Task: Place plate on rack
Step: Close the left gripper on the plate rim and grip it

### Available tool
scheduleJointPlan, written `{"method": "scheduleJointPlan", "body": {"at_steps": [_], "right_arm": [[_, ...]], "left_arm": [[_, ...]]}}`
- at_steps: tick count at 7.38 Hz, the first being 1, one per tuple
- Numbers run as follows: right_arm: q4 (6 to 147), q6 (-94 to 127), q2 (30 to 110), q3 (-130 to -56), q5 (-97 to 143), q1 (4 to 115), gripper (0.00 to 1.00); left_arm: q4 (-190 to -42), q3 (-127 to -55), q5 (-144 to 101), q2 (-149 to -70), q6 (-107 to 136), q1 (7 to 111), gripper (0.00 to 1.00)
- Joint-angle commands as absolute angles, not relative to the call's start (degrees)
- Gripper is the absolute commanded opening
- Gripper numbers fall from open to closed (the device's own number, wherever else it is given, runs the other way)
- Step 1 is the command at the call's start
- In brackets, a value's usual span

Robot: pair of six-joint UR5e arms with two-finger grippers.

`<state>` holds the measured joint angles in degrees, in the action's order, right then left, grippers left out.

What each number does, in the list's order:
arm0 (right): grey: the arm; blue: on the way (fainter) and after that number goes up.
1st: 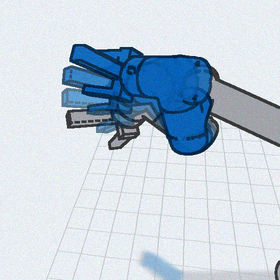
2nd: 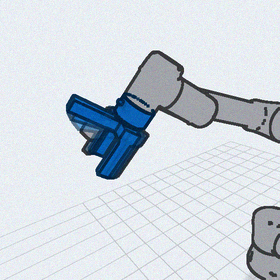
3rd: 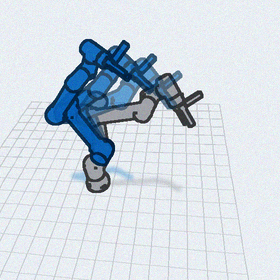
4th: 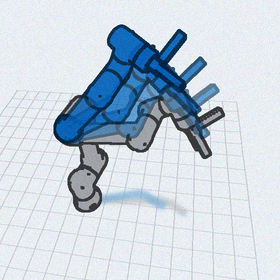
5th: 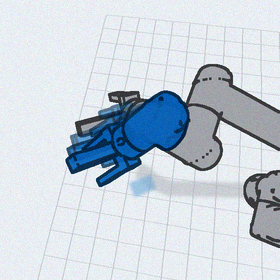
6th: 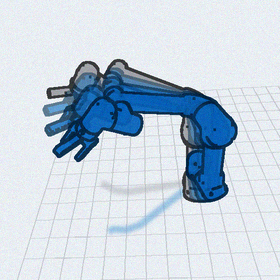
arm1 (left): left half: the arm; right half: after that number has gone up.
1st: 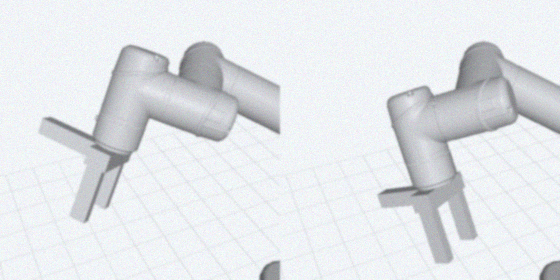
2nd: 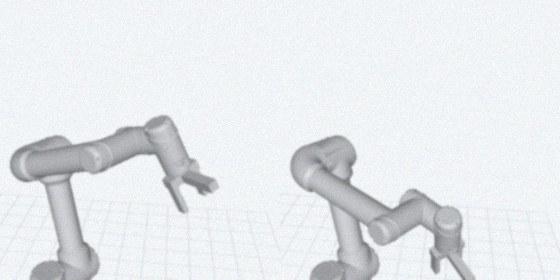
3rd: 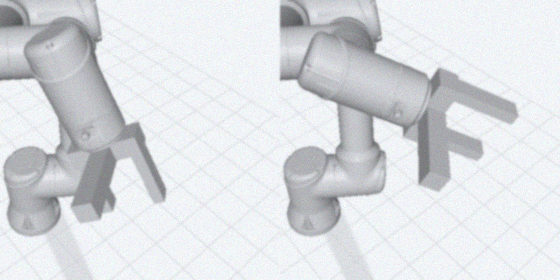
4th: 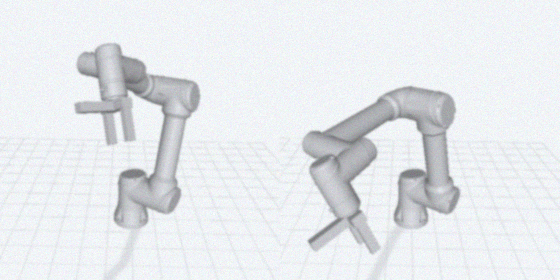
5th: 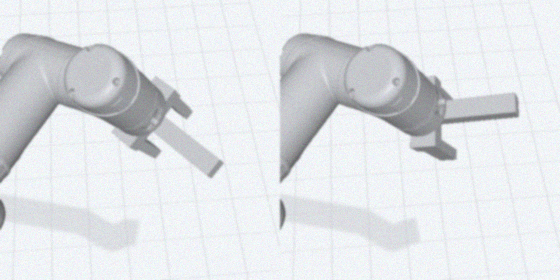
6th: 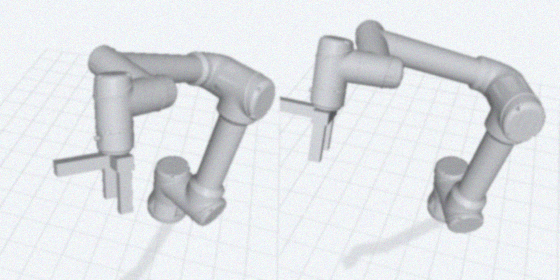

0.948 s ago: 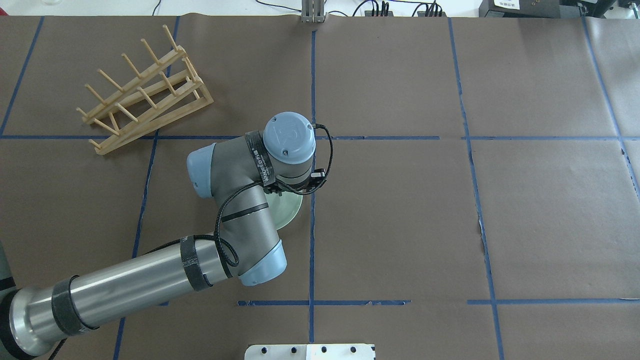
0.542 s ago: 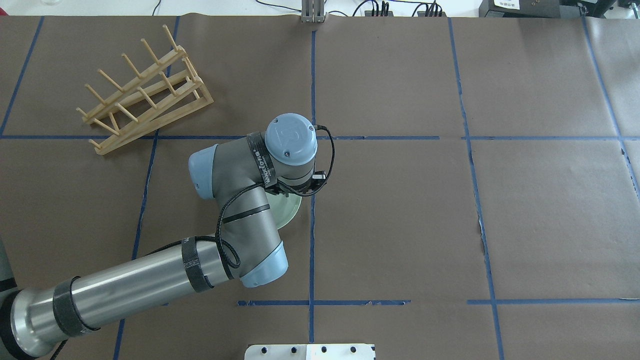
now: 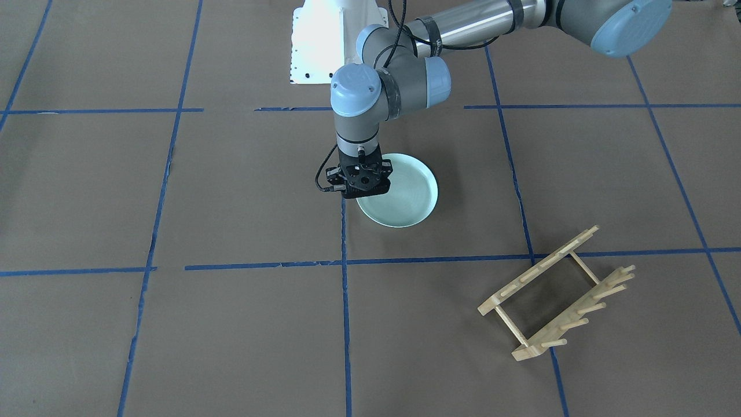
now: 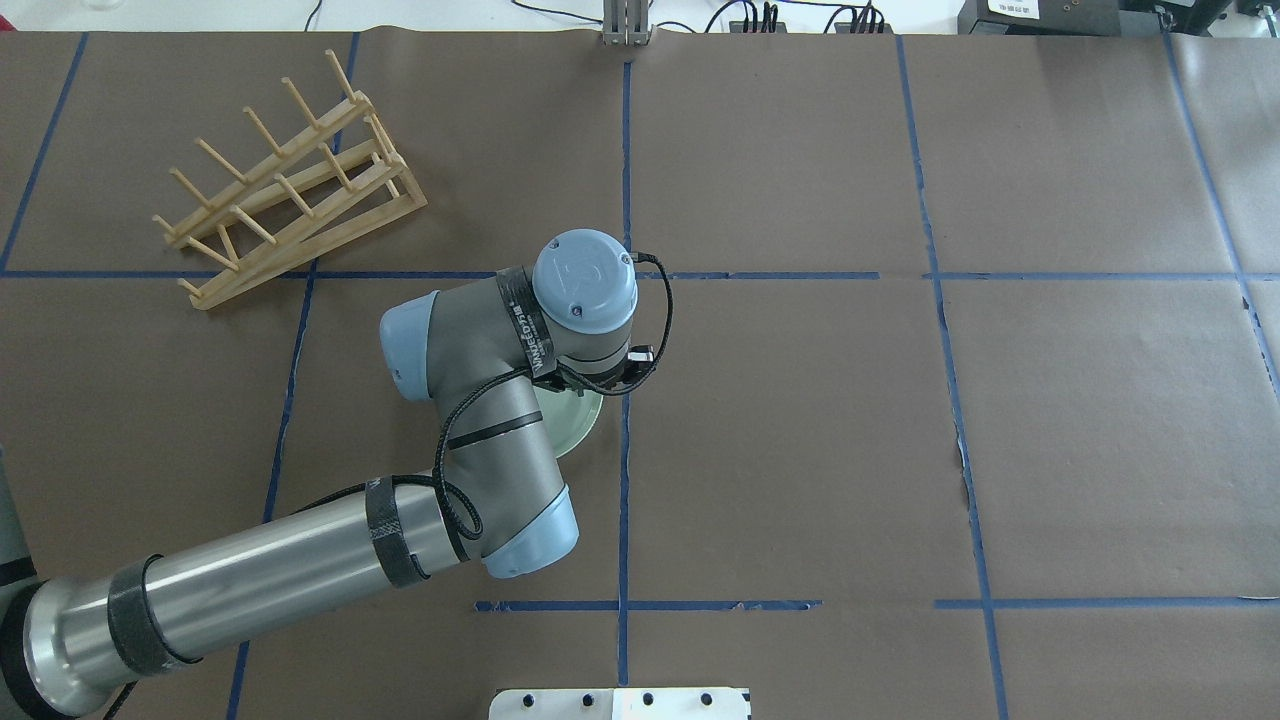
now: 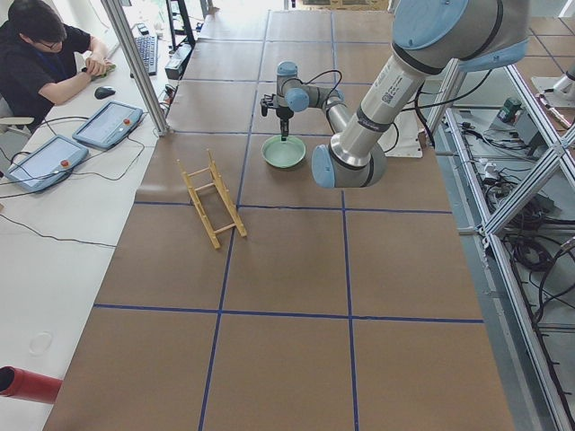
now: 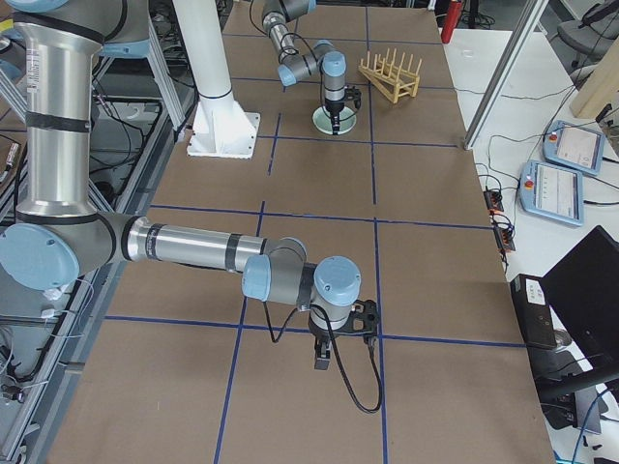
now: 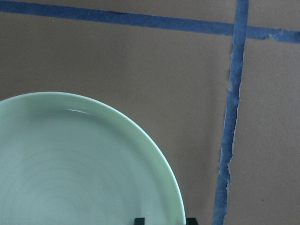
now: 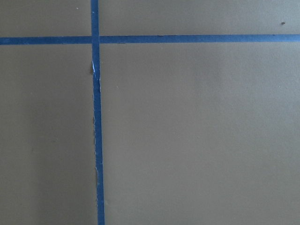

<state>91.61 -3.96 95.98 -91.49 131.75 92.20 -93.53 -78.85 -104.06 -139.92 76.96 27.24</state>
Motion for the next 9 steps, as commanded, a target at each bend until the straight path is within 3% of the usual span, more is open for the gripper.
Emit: {"method": "scheduleJointPlan", "body": {"at_steps": [1, 4, 6, 8, 9], "right_arm": [[91.6, -4.0, 96.0, -91.5, 131.7, 92.2, 1.0], [91.6, -4.0, 96.0, -91.5, 131.7, 92.2, 1.0], [91.6, -4.0, 96.0, -91.5, 131.7, 92.2, 1.0], [91.6, -4.0, 96.0, -91.5, 131.7, 92.2, 1.0], [91.6, -4.0, 96.0, -91.5, 131.7, 92.2, 1.0]], "left_arm": [[-93.7, -78.8, -104.1, -139.9, 76.8, 27.1, 0.33], [-93.7, -78.8, -104.1, -139.9, 76.7, 26.8, 0.26], [-93.6, -78.9, -104.1, -139.8, 76.6, 26.5, 0.0], [-92.6, -80.3, -103.8, -139.7, 76.4, 26.5, 0.0], [-87.5, -84.5, -103.7, -139.3, 76.2, 26.9, 0.0]]}}
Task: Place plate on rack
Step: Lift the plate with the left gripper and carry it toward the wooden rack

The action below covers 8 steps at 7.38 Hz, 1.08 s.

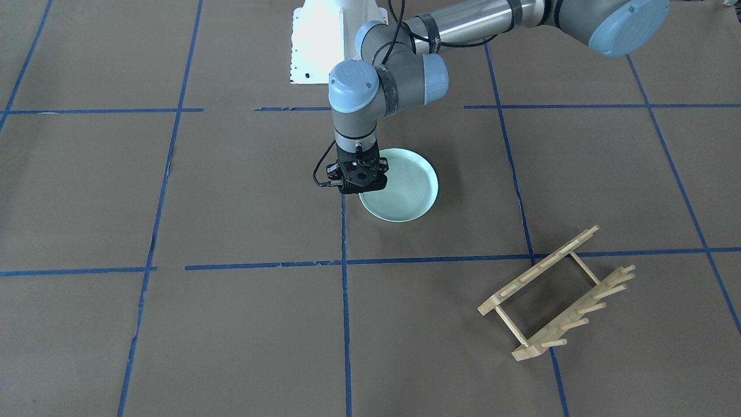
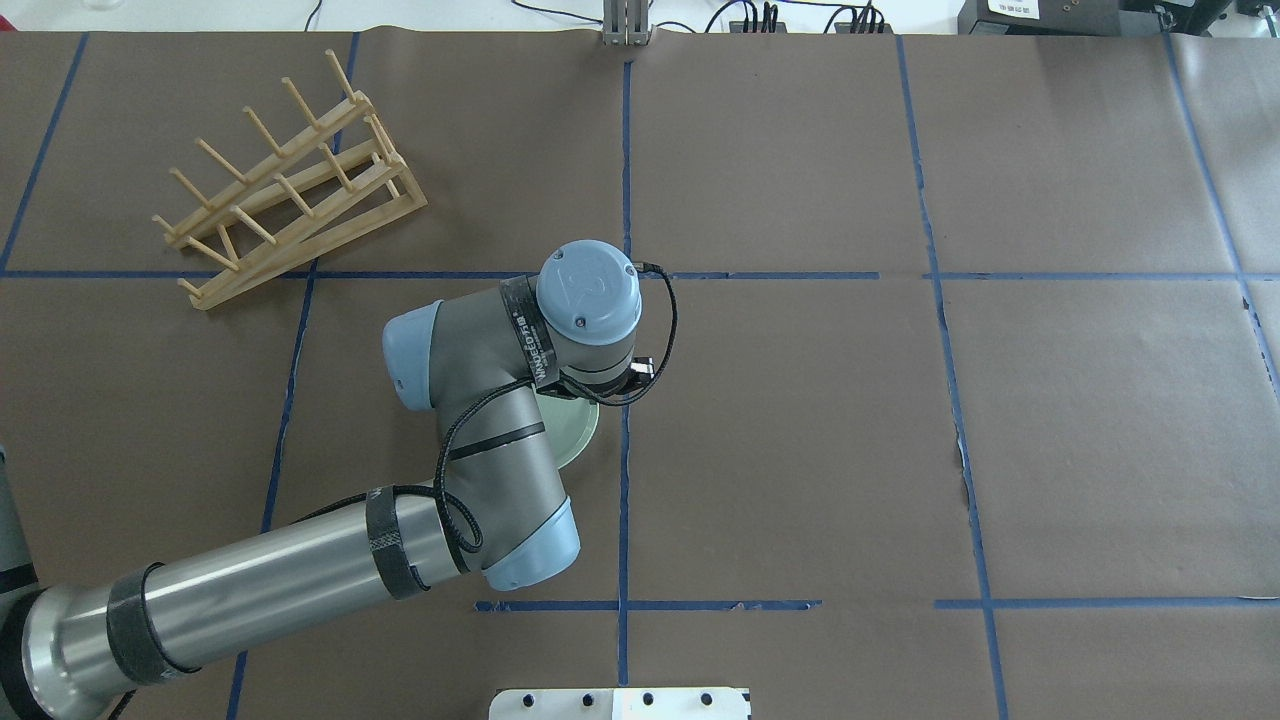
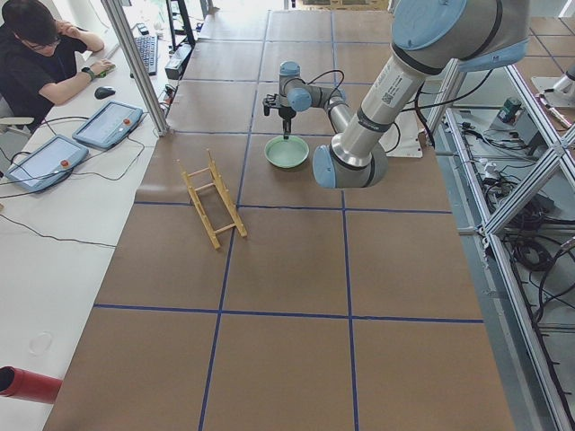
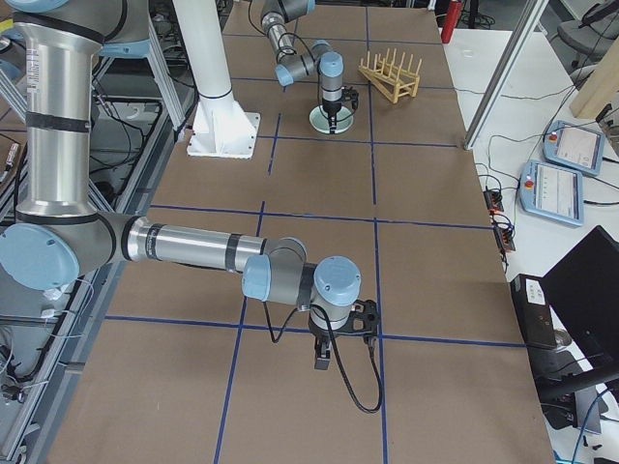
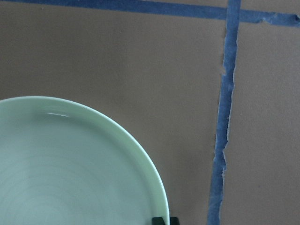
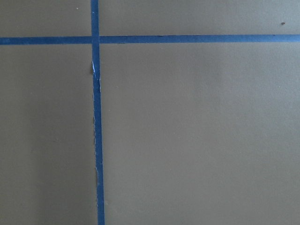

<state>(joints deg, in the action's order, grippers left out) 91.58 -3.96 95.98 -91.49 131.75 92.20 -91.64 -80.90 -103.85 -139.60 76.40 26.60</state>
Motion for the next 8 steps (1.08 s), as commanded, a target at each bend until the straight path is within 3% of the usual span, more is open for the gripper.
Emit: {"method": "scheduleJointPlan", "body": {"at_steps": [1, 4, 8], "right_arm": [[91.6, -4.0, 96.0, -91.5, 131.7, 92.2, 1.0], [91.6, -4.0, 96.0, -91.5, 131.7, 92.2, 1.0], [91.6, -4.0, 96.0, -91.5, 131.7, 92.2, 1.0]], "left_arm": [[-80.9, -89.9, -103.7, -139.3, 74.4, 27.9, 0.0], [-64.4, -104.2, -103.4, -139.5, 70.0, 34.3, 0.0], [-60.8, -120.5, -107.5, -138.2, 70.0, 49.3, 0.0]]}}
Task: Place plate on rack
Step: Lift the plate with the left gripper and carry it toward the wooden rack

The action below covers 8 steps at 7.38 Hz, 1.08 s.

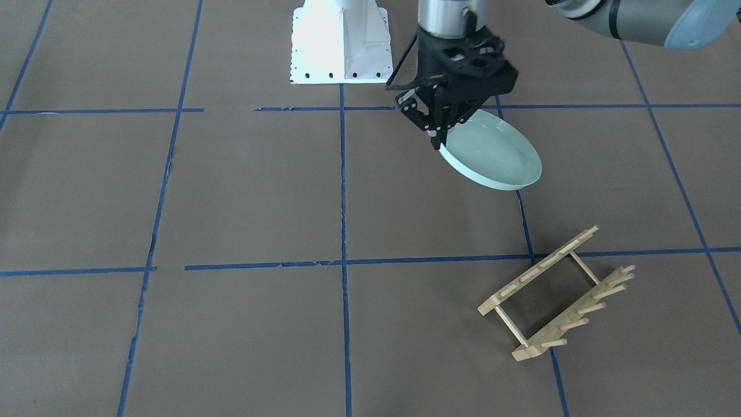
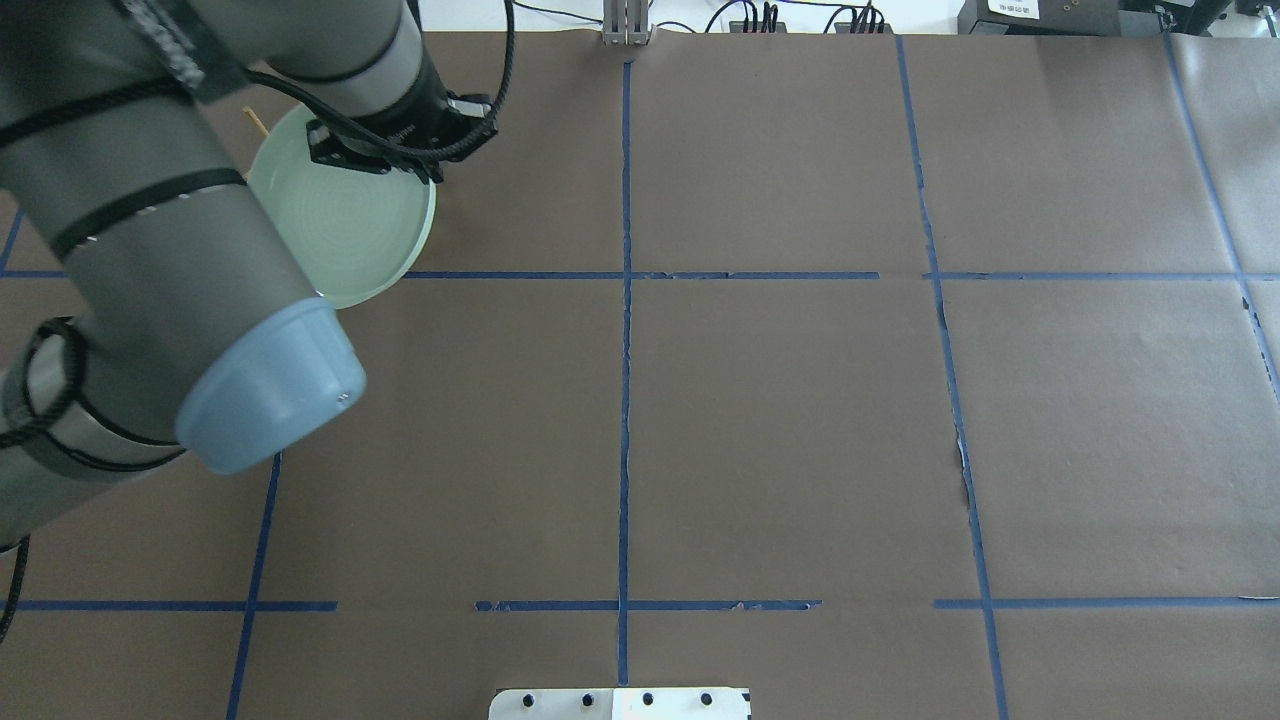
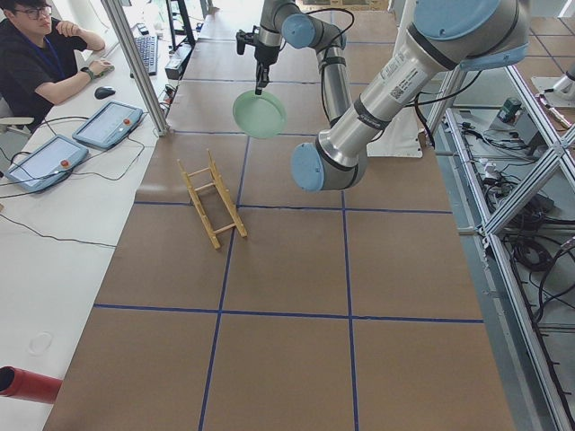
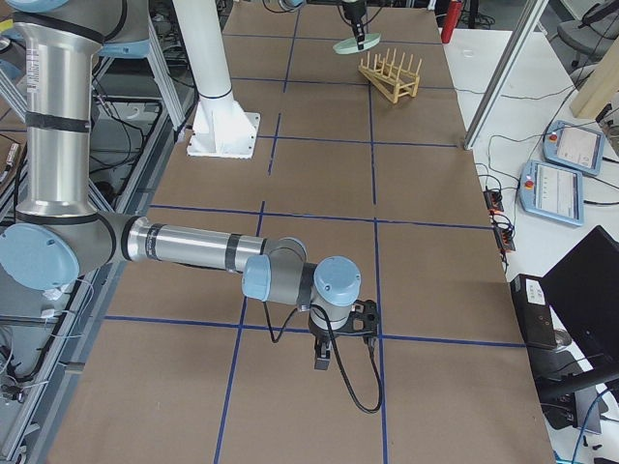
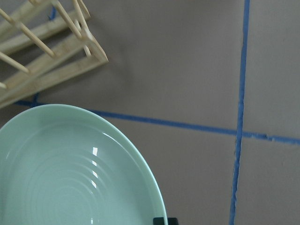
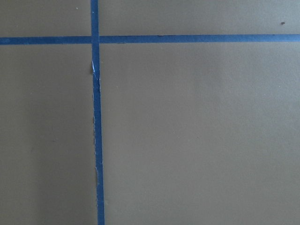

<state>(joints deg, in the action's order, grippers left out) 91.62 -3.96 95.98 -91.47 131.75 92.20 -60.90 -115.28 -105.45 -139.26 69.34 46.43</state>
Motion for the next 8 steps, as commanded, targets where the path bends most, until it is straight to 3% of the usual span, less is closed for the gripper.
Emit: {"method": "scheduleJointPlan", "body": {"at_steps": [1, 4, 6, 8], "right_arm": [[91.7, -4.0, 96.0, -91.5, 131.7, 92.2, 1.0], [91.6, -4.0, 96.0, -91.4, 131.7, 92.2, 1.0], [91.6, -4.0, 96.0, -91.4, 131.7, 92.2, 1.0], [91.7, -4.0, 96.0, -91.4, 131.7, 92.2, 1.0]], "left_arm": [[-64.0, -123.6, -107.4, -135.9, 72.2, 49.4, 0.0], [-85.8, -130.3, -107.1, -123.4, 84.4, 50.6, 0.0], [-104.8, -130.0, -107.1, -116.5, 94.6, 51.2, 0.0], [-134.3, -125.0, -107.0, -104.8, 101.1, 51.4, 0.0]]}}
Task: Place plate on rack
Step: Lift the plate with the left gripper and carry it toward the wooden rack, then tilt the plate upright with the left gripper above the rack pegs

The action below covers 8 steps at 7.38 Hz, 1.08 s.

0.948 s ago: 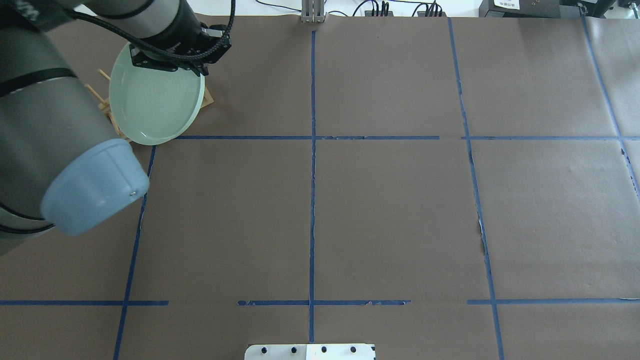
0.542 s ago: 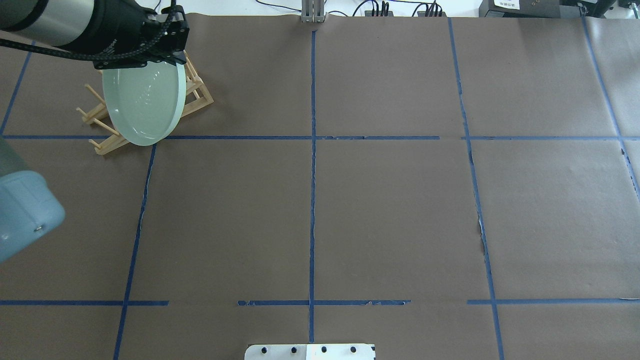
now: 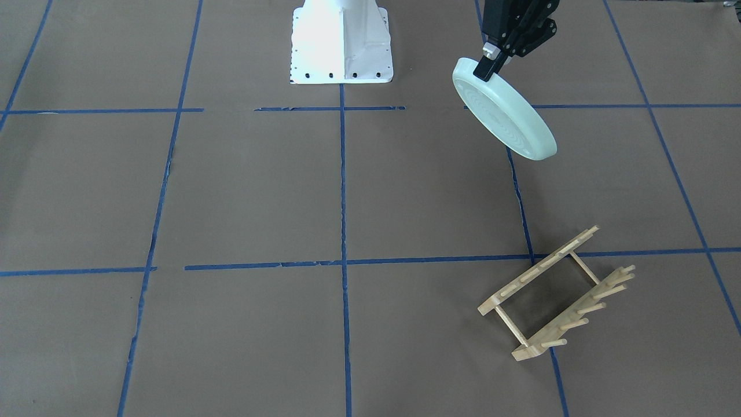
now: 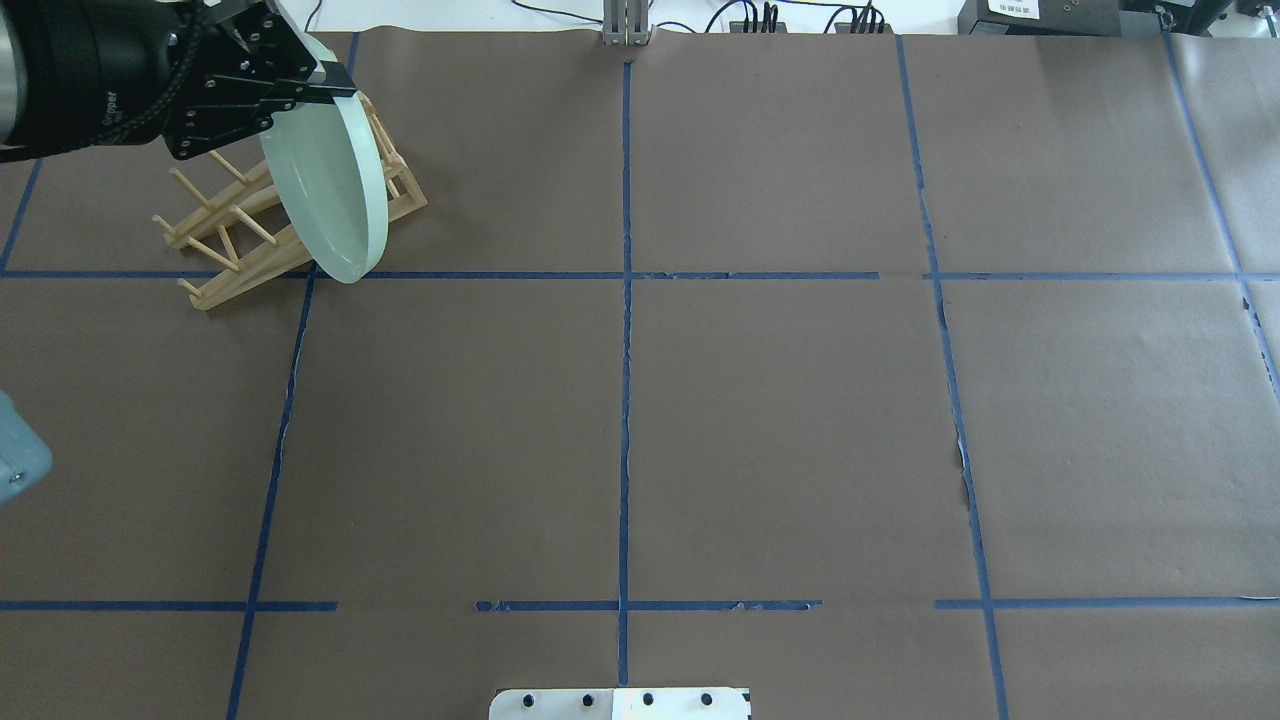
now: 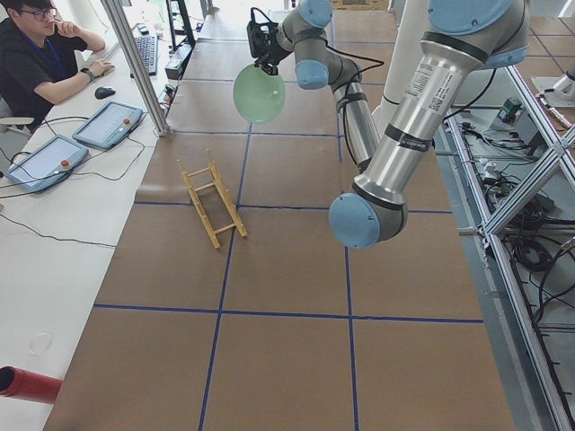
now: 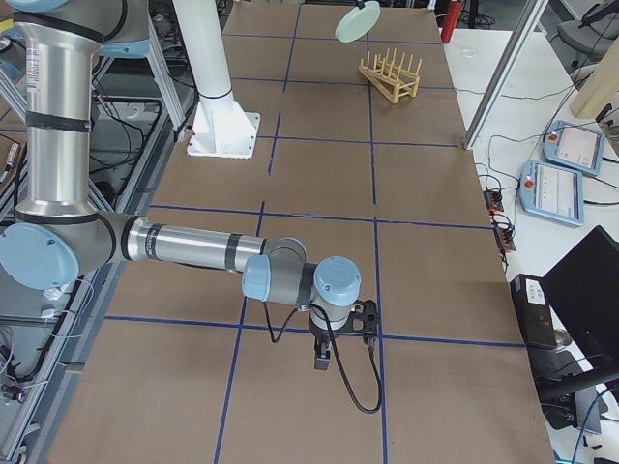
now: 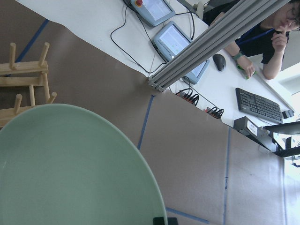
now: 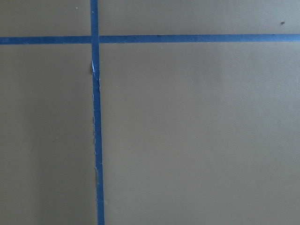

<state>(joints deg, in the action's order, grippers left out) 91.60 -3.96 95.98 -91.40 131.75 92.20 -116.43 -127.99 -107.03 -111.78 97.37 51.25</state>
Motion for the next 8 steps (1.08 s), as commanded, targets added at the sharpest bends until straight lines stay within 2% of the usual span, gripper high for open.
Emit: {"method": "scheduleJointPlan", "body": {"at_steps": [1, 2, 5, 8], "right_arm": [[91.7, -4.0, 96.0, -91.4, 131.7, 92.2, 1.0], [91.7, -4.0, 96.0, -91.4, 131.7, 92.2, 1.0], [91.7, -4.0, 96.0, -91.4, 131.7, 92.2, 1.0], [91.6, -4.0, 96.0, -91.5, 131.7, 92.2, 1.0]], "left_arm": [[-149.7, -120.5, -107.0, -100.8, 102.4, 53.9, 0.0], [-160.6, -116.0, -107.0, -99.1, 104.3, 55.0, 0.0], [-174.7, -104.3, -107.1, -99.7, 109.2, 61.1, 0.0], [-177.5, -93.6, -107.1, -107.0, 109.5, 63.5, 0.0]]}}
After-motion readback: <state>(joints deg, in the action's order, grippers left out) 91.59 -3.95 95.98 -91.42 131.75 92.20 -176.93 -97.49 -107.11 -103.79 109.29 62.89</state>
